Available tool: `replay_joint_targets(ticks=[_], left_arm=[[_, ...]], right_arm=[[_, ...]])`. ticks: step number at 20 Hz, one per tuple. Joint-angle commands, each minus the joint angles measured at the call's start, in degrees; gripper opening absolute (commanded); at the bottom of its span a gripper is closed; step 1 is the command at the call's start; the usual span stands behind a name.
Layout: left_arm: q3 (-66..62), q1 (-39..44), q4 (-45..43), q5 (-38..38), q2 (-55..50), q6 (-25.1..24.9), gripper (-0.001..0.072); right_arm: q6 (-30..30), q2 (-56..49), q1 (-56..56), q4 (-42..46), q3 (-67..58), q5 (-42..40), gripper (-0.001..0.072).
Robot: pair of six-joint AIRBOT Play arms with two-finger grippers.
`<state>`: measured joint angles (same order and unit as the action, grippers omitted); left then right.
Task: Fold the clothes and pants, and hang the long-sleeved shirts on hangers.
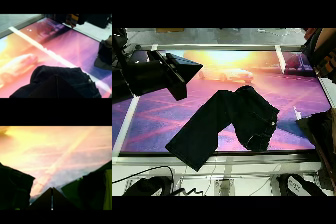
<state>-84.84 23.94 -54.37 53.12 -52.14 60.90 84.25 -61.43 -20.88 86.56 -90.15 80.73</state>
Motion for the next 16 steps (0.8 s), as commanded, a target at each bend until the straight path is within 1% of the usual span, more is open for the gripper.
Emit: replay_joint_targets(ticks=[1,3,5,6,8,9,10,11,12,13,14,15,16], left_arm=[[0.0,0.0,-0.1,-1.1,-0.1,-0.1,0.0023],[0.0,0.0,-0.3,-1.1,-0.5,-0.1,0.0023],[0.0,0.0,-0.5,-1.1,-1.4,-0.1,0.0023],[0.0,0.0,-0.5,-1.1,-2.0,-0.1,0.0023],[0.0,0.0,-0.5,-1.1,-3.2,-0.1,0.0023],[0.0,0.0,-0.5,-1.0,-3.8,-0.1,0.0023],[0.0,0.0,-0.5,-0.8,-4.3,-0.1,0.0023],[0.0,0.0,-0.5,-0.7,-4.8,-0.1,0.0026],[0.0,0.0,-0.5,-0.7,-5.2,-0.1,0.0101],[0.0,0.0,-0.5,-0.2,-5.6,-0.1,0.0302],[0.0,-0.2,-0.7,0.3,-5.9,-0.1,0.0464],[0.0,-0.5,-0.7,0.5,-6.3,0.0,0.0482],[0.0,-0.9,-0.9,0.8,-6.7,0.0,0.0481]], right_arm=[[0.0,-0.5,0.0,2.2,10.7,-1.2,0.0058],[-1.2,-0.5,0.0,0.1,21.5,-0.6,0.0057],[-9.3,-0.6,0.0,-4.3,32.6,1.6,0.0057],[-14.2,-0.8,0.0,-8.2,38.0,3.6,0.0056],[-21.8,-0.9,0.0,-19.7,47.3,3.3,0.0057],[-23.1,-0.9,0.0,-25.1,50.9,1.4,0.0127],[-23.1,-0.9,0.0,-30.0,54.2,-1.2,0.0350],[-23.0,-0.9,0.0,-33.0,56.5,-3.2,0.0412],[-21.8,-0.9,0.0,-34.5,58.2,-5.0,0.0414],[-20.5,-1.0,0.0,-34.4,59.0,-6.1,0.0430],[-19.6,-1.7,0.0,-33.7,59.1,-6.2,0.0437],[-18.8,-2.8,0.0,-33.7,59.1,-5.7,0.0463],[-18.7,-4.5,0.0,-33.8,59.1,-4.7,0.0464]])
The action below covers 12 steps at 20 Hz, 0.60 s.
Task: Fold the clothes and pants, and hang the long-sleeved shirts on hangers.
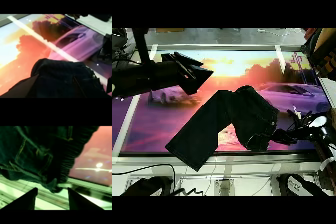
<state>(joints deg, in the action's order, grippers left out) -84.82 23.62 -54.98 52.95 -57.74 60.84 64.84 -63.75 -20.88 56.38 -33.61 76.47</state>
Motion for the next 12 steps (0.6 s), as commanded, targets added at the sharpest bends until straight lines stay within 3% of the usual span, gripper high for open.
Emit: replay_joint_targets(ticks=[1,4,8,11,12], left_arm=[[0.0,-0.9,-0.3,1.6,-1.4,0.6,0.0472],[0.0,-1.6,-0.3,2.2,-1.6,2.0,0.0461],[0.0,-1.7,-0.5,2.2,-1.8,2.0,0.0462],[0.0,-2.9,-0.7,2.3,-1.9,4.4,0.0461],[0.0,-4.1,-1.1,2.9,-1.9,6.3,0.0460]], right_arm=[[0.7,-4.2,0.0,-3.6,2.6,0.8,0.0464],[0.5,-11.1,0.0,-3.7,2.6,1.9,0.0536],[0.0,-16.6,0.1,-4.1,2.6,-1.6,0.0527],[-6.3,-16.7,0.1,-8.4,2.6,-6.5,0.0391],[-10.2,-16.7,0.1,-11.4,2.6,-6.6,0.0304]])
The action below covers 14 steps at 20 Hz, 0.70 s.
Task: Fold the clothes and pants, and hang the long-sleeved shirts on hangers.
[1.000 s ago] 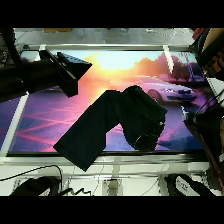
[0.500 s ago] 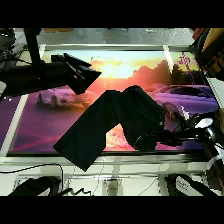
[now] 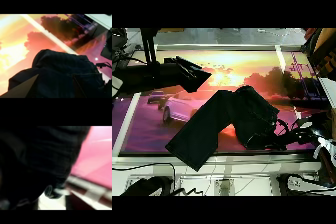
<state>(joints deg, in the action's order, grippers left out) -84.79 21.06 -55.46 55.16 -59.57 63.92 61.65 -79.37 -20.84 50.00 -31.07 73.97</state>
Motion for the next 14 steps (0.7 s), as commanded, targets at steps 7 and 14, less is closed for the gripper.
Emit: replay_joint_targets(ticks=[7,14], left_arm=[[2.2,-22.0,-5.0,17.5,-0.1,4.5,0.0317],[28.9,-33.4,-3.4,23.2,1.6,8.3,0.0511]], right_arm=[[-22.4,-0.6,0.1,-26.3,0.0,-5.4,0.0057],[-22.4,-0.6,0.1,-27.6,0.0,-6.1,0.0057]])
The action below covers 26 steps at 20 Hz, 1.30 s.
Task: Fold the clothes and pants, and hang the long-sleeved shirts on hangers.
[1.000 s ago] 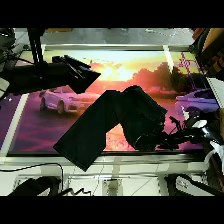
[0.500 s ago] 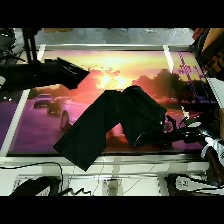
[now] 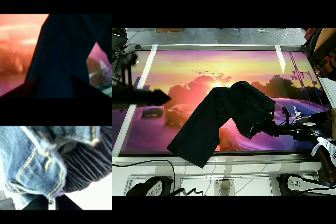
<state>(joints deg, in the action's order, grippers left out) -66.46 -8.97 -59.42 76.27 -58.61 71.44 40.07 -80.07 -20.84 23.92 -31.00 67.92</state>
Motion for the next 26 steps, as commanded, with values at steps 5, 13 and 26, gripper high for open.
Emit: replay_joint_targets(ticks=[5,13,26], left_arm=[[24.1,-4.7,-9.4,-5.9,0.5,0.2,0.0687],[24.2,-11.4,-11.8,1.6,-12.0,-7.1,0.0568],[20.4,-11.4,-2.6,-2.7,-27.0,-15.3,0.0023]], right_arm=[[-0.7,0.1,0.1,-1.6,-0.1,1.2,0.0058],[-0.7,0.1,0.1,-1.6,-0.1,1.5,0.0057],[-1.8,0.1,0.1,-3.2,-0.3,1.5,0.0057]])
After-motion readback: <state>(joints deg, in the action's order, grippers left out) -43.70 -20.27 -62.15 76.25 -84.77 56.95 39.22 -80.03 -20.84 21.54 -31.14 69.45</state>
